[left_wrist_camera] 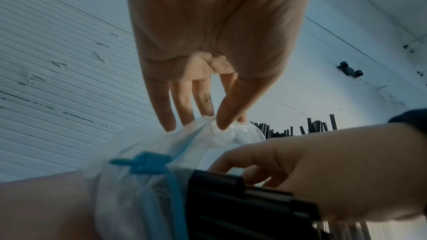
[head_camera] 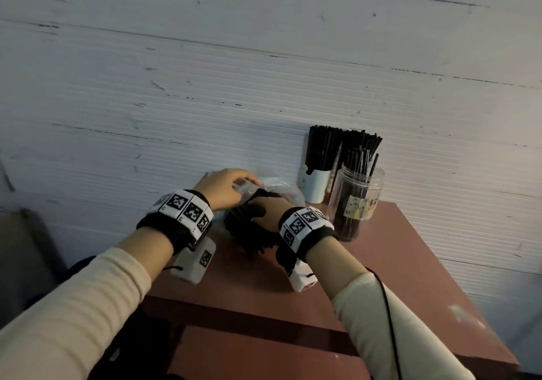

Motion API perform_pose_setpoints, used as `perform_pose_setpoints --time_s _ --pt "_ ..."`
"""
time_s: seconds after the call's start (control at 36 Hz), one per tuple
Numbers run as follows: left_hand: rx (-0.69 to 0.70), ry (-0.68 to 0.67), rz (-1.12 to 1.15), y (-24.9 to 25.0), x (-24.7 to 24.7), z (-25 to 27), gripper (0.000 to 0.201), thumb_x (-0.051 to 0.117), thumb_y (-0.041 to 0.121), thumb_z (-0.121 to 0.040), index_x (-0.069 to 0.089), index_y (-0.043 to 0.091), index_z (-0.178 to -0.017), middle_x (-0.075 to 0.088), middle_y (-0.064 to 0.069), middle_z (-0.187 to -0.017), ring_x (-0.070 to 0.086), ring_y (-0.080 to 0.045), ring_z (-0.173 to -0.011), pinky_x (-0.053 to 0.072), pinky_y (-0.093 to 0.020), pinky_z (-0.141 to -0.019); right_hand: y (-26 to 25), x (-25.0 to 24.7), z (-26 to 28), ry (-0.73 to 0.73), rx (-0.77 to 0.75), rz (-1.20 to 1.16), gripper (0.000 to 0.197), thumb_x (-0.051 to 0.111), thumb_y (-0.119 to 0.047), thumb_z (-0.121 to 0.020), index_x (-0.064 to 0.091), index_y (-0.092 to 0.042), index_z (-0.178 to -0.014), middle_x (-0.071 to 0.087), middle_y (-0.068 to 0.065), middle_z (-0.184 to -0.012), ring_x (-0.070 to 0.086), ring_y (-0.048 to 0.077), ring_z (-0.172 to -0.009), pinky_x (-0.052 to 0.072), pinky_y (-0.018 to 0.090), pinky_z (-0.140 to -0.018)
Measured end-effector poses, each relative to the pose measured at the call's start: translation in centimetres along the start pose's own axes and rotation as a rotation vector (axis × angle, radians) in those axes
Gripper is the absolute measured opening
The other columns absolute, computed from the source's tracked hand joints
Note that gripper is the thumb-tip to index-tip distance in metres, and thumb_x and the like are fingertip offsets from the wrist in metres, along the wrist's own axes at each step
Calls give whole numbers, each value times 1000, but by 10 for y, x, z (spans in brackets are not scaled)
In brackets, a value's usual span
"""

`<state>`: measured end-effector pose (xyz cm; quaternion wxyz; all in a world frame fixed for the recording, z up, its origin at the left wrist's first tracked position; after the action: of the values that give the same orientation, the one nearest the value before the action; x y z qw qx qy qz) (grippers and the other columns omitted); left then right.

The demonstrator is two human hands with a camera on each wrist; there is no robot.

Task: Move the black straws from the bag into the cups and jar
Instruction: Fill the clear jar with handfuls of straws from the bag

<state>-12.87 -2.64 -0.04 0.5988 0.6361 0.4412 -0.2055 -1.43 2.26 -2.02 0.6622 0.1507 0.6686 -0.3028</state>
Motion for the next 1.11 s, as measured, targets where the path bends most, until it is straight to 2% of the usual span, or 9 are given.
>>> perform_pose_setpoints --time_s 0.08,0.17,0.33,0.47,0.72,0.83,0.92,1.03,1.11 --pt "0 29 34 0 -1 0 49 52 22 -71 60 62 -98 63 12 -127 58 -12 -117 48 -38 -101 1 3 -9 26 8 46 34 50 -23 -96 55 -19 -129 57 5 -130 51 25 -122 37 33 -99" --pt "15 51 37 -3 -3 -1 52 55 16 -77 60 62 -101 62 12 -129 58 -12 -118 48 -38 -101 -2 3 -9 -35 23 49 37 49 -18 -96 49 -17 -133 53 6 -133 47 27 -126 36 37 -103" --pt "17 49 18 -7 -5 -2 47 58 3 -87 65 37 -118 59 3 -133 53 -15 -125 43 -25 -94 3 11 -18 -57 59 66 44 59 -23 -89 48 -29 -131 50 -4 -133 46 23 -126 37 42 -106" --pt "29 27 19 -10 -6 -1 55 57 1 -85 62 45 -116 58 3 -135 55 -14 -121 48 -28 -93 4 7 -14 -43 25 -56 23 54 -14 -90 58 -22 -112 59 -1 -107 55 21 -100 43 31 -82" --pt "50 16 22 -14 -5 1 53 57 2 -86 61 42 -121 57 6 -136 53 -15 -124 47 -29 -96 15 -1 -11 0 33 -141 24 60 -11 -88 67 -19 -109 59 -2 -107 55 16 -102 44 25 -85" --pt "66 14 28 -10 -3 10 42 62 25 -85 59 39 -125 63 7 -127 58 -12 -117 46 -33 -101 26 -13 -3 42 24 -154 28 64 -12 -85 69 -25 -109 53 -5 -106 55 15 -98 47 22 -79" --pt "83 43 -49 -5 1 14 57 61 40 -69 58 38 -126 60 8 -127 56 -10 -115 44 -30 -100 37 -21 10 19 2 -186 31 62 -10 -83 70 -28 -106 58 -1 -106 57 13 -88 45 14 -64" --pt "274 176 -115 17 9 15 53 74 20 -73 59 22 -123 47 -2 -133 46 -17 -125 38 -33 -105 47 -38 38 -2 -21 -161 30 63 -10 -83 70 -30 -105 60 -6 -93 54 4 -72 39 10 -55" --pt "438 60 -88 48 27 16 59 76 18 -71 54 16 -125 52 -2 -129 51 -16 -117 41 -27 -99 48 -47 60 -33 -38 -121 30 63 -10 -85 71 -27 -108 55 -13 -81 49 -1 -60 36 4 -45"
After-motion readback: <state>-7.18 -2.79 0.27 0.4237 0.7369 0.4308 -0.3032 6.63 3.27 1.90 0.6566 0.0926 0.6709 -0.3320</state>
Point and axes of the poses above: each hand's wrist, its own z-axis away from the middle knuckle, its own x-axis out of the palm, y = z × x, the point moved 5 cm from there along -z, towards the middle knuckle
